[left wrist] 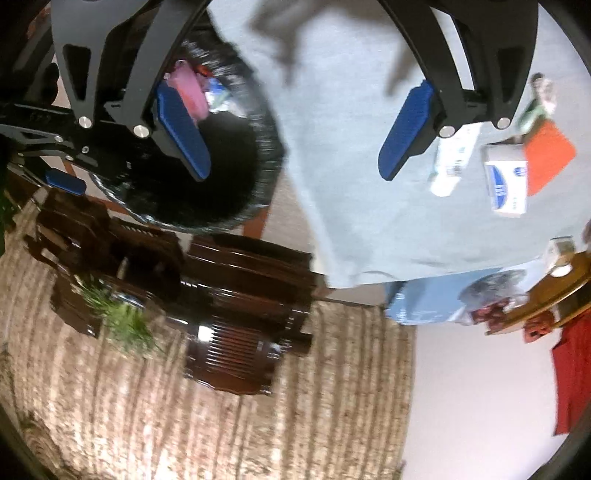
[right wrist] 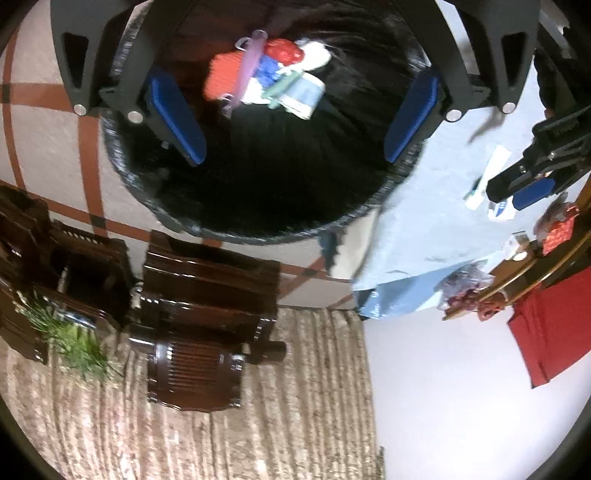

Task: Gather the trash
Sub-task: 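Move both tools back over the table toward the toothpaste and box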

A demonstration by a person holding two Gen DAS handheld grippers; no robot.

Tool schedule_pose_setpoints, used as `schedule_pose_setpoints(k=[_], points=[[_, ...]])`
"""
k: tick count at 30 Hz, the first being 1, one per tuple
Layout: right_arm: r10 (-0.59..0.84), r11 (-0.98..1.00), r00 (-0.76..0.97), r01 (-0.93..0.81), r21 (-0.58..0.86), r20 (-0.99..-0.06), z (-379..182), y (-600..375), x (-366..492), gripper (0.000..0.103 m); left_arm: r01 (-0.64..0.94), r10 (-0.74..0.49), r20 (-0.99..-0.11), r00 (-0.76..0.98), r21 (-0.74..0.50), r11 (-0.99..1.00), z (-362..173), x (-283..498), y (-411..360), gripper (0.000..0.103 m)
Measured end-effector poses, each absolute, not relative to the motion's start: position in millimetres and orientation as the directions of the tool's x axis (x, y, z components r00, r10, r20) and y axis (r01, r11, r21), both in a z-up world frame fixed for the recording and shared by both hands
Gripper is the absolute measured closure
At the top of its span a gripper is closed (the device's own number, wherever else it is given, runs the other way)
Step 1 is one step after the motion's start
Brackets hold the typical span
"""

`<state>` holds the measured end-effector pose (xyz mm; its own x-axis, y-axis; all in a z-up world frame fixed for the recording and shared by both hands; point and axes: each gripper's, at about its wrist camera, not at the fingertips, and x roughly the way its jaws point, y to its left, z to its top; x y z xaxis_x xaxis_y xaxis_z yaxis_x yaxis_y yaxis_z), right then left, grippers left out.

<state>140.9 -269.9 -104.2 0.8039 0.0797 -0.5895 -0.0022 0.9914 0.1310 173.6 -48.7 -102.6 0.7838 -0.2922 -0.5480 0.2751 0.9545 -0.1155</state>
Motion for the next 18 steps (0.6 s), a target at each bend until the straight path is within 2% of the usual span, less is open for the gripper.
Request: schedule_pose_setpoints(k=[18], points=[[0.280, 0.960, 0.804, -0.238, 0.146, -0.525, -79.1, -146.0, 173.9, 0.006, -0.037, 0.000, -0.523, 0.852, -0.062, 0.997, -83.0, 151.3, 106.3, 0.012]])
